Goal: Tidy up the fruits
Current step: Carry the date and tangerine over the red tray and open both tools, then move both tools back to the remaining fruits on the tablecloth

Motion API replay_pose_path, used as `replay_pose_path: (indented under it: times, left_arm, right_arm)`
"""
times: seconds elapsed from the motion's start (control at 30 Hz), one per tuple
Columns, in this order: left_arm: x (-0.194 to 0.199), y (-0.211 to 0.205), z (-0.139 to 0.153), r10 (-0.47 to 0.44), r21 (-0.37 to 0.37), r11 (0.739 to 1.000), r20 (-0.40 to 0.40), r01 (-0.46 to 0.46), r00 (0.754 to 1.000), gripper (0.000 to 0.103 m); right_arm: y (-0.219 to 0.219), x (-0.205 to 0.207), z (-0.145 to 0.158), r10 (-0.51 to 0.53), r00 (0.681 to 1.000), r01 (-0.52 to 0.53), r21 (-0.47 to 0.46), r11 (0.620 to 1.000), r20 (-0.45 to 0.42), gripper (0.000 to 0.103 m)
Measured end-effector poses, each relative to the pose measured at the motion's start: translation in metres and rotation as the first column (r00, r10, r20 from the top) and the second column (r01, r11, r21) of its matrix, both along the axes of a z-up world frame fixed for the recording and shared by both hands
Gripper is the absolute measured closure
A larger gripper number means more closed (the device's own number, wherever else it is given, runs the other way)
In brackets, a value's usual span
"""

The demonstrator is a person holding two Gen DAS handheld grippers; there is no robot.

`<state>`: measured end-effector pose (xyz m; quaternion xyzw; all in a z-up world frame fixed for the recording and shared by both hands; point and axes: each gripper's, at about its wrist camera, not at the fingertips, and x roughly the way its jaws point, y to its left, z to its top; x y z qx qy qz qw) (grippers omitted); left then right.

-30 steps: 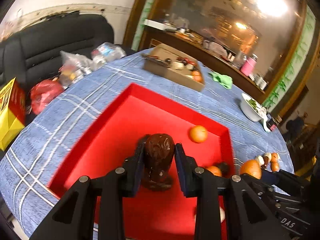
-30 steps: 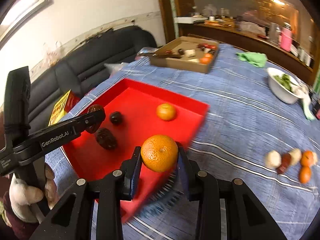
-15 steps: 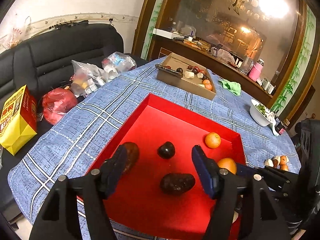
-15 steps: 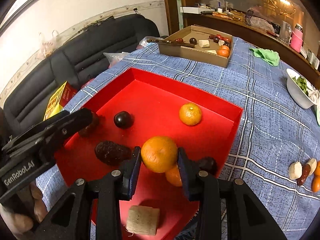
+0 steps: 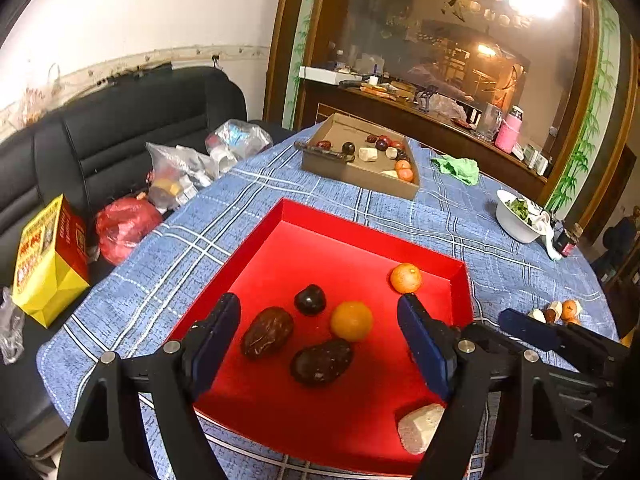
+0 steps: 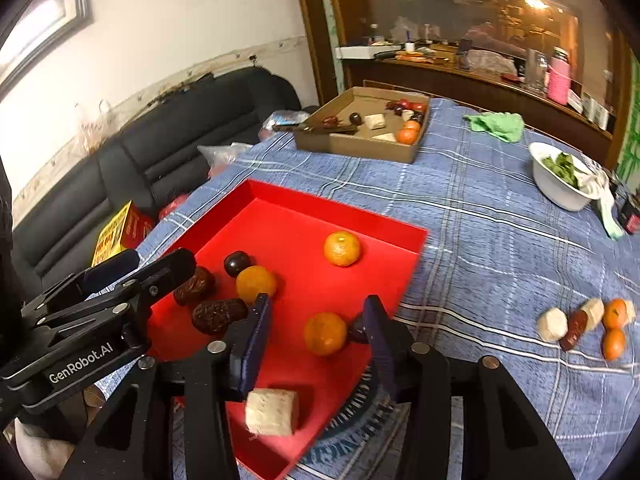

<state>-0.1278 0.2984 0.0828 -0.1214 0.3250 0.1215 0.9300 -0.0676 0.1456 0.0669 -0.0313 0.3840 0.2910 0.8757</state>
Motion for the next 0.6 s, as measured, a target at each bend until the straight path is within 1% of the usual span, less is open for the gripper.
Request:
replay_pose_path:
  times: [0.17,0.5,0.6]
  left_arm:
    - [-0.005,-0.019,0.010,-0.009,0.062,0.998,0.016,0.008,1.000,0.023]
    - [-0.009,-0.057,0.023,-0.054,0.138,0.989,0.018,0.051,0.998,0.023]
    - [-0.009,-0.071,0.025,-0.073,0.161,0.984,0.013,0.070,0.997,0.023]
  right_arm:
    - [-0.024,-0.003,0.001,-0.045,0.999,0.045,0.028,0.999,-0.008,0.049]
    - [-0.072,-0.013,0.000,-0.111,0.994,0.112,0.069,0.991,-0.017,0.048]
    - [-0.086,-0.015,0.000,-0.131,0.991,0.132,0.085,0.988,-0.016,0.044]
